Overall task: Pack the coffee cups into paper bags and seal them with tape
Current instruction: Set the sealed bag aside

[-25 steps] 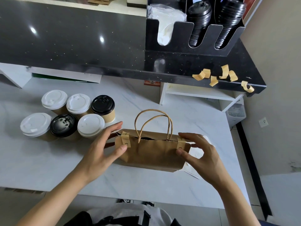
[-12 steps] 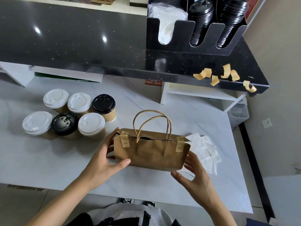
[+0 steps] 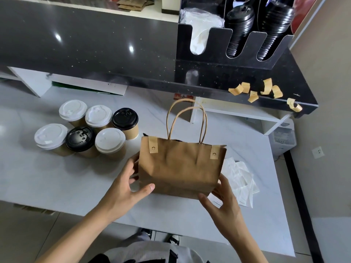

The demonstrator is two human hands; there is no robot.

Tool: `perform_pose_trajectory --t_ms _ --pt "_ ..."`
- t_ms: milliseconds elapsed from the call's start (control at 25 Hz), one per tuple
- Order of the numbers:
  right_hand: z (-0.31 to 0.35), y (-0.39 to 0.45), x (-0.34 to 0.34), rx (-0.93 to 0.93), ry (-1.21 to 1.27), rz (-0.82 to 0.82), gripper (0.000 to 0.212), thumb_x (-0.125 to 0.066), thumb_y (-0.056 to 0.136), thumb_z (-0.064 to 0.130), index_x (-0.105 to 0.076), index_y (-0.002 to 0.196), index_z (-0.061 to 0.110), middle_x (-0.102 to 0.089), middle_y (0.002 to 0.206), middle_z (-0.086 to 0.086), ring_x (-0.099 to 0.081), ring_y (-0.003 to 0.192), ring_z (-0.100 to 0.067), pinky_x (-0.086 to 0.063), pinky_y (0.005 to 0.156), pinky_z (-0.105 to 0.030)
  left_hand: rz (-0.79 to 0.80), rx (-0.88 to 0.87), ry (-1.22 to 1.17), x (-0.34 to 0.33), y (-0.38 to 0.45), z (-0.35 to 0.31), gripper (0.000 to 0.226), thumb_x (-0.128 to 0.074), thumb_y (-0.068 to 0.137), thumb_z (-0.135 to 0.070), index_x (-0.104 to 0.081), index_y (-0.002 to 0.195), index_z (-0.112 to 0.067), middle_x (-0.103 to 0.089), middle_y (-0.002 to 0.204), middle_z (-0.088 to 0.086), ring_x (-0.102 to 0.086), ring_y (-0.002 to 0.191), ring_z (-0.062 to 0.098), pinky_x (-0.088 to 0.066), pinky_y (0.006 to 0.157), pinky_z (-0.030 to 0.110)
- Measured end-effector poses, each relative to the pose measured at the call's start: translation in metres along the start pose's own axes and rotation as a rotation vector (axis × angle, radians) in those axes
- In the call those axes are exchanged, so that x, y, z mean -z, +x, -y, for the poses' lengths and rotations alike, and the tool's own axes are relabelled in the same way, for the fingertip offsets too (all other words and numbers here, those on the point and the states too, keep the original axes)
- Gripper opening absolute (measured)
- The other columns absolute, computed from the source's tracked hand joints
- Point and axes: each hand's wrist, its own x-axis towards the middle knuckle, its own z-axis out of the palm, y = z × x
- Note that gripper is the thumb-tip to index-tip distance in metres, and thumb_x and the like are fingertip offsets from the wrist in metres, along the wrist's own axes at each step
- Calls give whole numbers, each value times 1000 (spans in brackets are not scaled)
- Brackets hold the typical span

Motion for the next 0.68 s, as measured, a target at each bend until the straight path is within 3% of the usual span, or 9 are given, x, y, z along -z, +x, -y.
perform_pose_trajectory --t_ms 160,360,520,680 --pt "14 6 2 48 47 -68 61 -75 90 26 -46 142 40 -67 121 20 -64 115 -7 -50 96 -24 -48 -50 -51 -5 -7 -16 75 -79 79 -30 -41 144 -33 -61 138 -6 -56 132 13 -40 115 44" --pt "39 20 -6 83 100 -97 59 -73 92 24 -47 142 43 -61 124 17 -63 105 -2 -50 81 -14 -140 -88 -150 5 -18 -32 73 -76 81 -22 -44 147 -29 -62 139 -6 -58 131 12 -48 106 26" --pt "68 29 -22 146 84 -65 68 -71 94 25 -39 146 54 -60 124 31 -61 109 -1 -47 82 -12 -242 -124 -180 27 -33 -37 87 -79 72 -38 -39 149 -39 -58 142 -16 -56 133 10 -49 103 21" --pt "97 30 -46 221 54 -34 78 -71 92 28 -28 149 59 -58 134 23 -61 110 -1 -47 83 -18 -325 -150 -196 53 -51 -35 96 -79 70 -39 -28 151 -51 -50 144 -33 -50 137 5 -47 108 26"
